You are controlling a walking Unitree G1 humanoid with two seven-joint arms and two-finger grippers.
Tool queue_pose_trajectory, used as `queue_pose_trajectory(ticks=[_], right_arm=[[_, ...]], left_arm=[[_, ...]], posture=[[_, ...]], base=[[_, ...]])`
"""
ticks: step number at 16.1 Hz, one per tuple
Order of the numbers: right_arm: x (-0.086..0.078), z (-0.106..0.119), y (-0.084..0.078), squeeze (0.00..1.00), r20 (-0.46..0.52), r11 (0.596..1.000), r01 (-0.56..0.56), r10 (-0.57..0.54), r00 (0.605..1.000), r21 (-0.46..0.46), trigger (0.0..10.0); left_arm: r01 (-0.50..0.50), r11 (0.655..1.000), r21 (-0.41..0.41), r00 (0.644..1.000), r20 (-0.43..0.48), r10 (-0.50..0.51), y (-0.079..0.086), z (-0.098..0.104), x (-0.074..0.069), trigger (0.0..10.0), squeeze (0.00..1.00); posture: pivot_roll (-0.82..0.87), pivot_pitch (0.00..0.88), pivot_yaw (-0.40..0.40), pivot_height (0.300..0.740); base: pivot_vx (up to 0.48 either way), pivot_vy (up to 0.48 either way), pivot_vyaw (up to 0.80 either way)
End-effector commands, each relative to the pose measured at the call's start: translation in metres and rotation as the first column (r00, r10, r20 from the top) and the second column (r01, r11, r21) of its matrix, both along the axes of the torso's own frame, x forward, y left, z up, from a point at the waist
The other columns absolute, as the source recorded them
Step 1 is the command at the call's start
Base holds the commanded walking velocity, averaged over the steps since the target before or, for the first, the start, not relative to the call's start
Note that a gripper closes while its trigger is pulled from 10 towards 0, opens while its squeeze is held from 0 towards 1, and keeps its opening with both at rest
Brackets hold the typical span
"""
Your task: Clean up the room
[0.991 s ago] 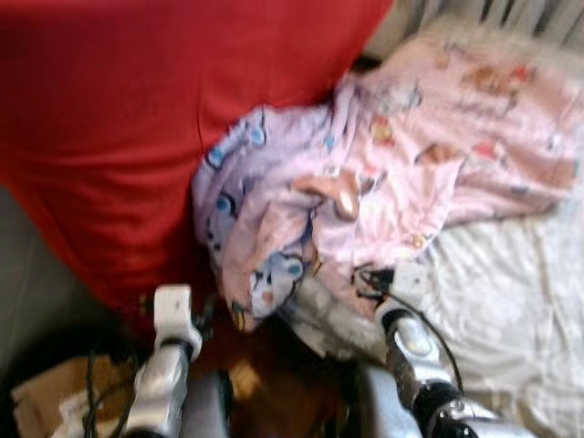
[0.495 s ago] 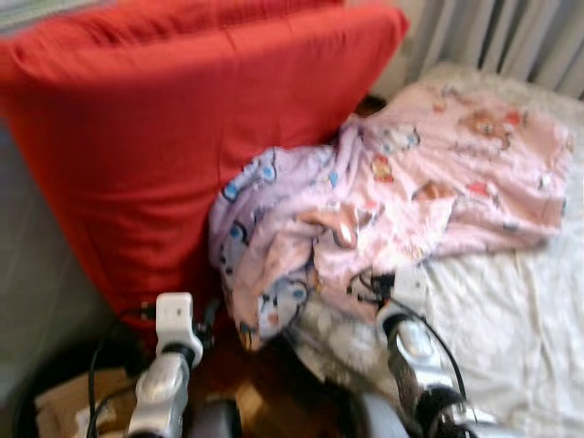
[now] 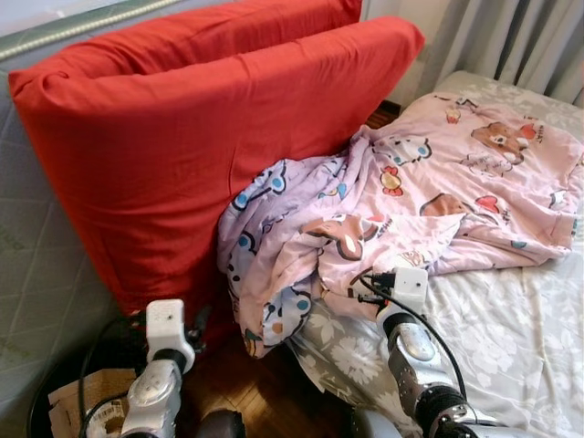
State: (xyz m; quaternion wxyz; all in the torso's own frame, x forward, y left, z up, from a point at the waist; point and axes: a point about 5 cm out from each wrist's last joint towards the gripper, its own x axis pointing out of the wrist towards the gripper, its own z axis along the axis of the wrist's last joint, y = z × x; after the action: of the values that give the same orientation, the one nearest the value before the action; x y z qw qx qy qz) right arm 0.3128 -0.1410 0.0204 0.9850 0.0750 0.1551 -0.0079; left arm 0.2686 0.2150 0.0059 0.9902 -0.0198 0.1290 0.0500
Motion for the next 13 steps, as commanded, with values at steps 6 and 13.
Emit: queue_pose_trajectory(ticks=[6, 13], right_arm=[[-0.0014, -0.0010, -0.0019, 0.00, 0.003, 1.000, -0.001, 0.001, 1.000, -0.003, 10.0], [-0.0010, -0.0012, -0.0055, 0.00, -0.005, 1.000, 0.009, -0.009, 1.000, -0.010, 10.0]], left_arm=[[-0.029, 1.000, -0.004, 0.999, -0.039, 0.029, 0.0057, -0.0113, -0.0124, 10.0, 0.00], [-0.023, 1.000, -0.012, 0.999, -0.048, 0.022, 0.0023, -0.0137, -0.0129, 10.0, 0.00]], posture=[[0.08, 0.069, -0.053, 0.740], [0.07, 0.066, -0.057, 0.740]], base=[[0.000, 0.000, 0.00], [0.000, 0.000, 0.00]])
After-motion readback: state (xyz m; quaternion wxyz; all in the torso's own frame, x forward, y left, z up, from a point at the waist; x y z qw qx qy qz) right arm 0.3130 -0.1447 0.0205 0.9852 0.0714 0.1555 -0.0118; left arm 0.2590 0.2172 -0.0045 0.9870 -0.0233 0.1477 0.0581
